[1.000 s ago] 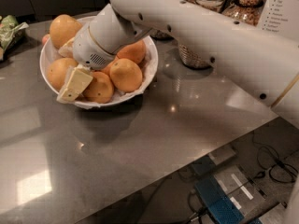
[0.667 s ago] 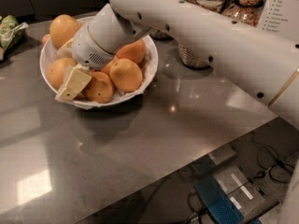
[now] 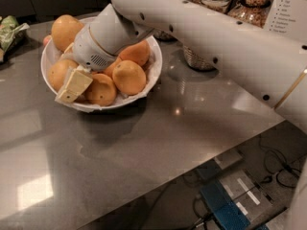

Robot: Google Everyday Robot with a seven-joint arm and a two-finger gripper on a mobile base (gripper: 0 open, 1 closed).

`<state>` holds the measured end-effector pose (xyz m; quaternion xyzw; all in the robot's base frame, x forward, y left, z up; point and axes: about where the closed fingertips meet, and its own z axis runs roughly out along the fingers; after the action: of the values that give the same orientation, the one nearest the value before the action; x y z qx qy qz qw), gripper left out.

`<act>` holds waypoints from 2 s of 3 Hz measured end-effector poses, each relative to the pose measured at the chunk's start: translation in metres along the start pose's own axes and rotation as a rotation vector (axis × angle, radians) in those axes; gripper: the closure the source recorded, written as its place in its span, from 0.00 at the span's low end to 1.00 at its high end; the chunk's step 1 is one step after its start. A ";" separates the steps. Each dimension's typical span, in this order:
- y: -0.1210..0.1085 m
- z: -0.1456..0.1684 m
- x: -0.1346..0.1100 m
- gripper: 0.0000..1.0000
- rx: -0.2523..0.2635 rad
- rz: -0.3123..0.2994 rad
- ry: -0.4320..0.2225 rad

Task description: Pick orange from white bowl

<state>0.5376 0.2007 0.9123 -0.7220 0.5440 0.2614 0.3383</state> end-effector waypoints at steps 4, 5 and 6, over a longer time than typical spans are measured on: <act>-0.001 -0.045 -0.009 1.00 0.104 -0.029 0.026; 0.001 -0.080 -0.009 1.00 0.196 -0.037 0.052; 0.002 -0.111 -0.007 1.00 0.270 -0.043 0.080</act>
Offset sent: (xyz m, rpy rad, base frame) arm 0.0000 0.0000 0.0000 0.0000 0.0000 0.0000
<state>0.5350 0.1186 0.9880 -0.6912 0.5716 0.1498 0.4160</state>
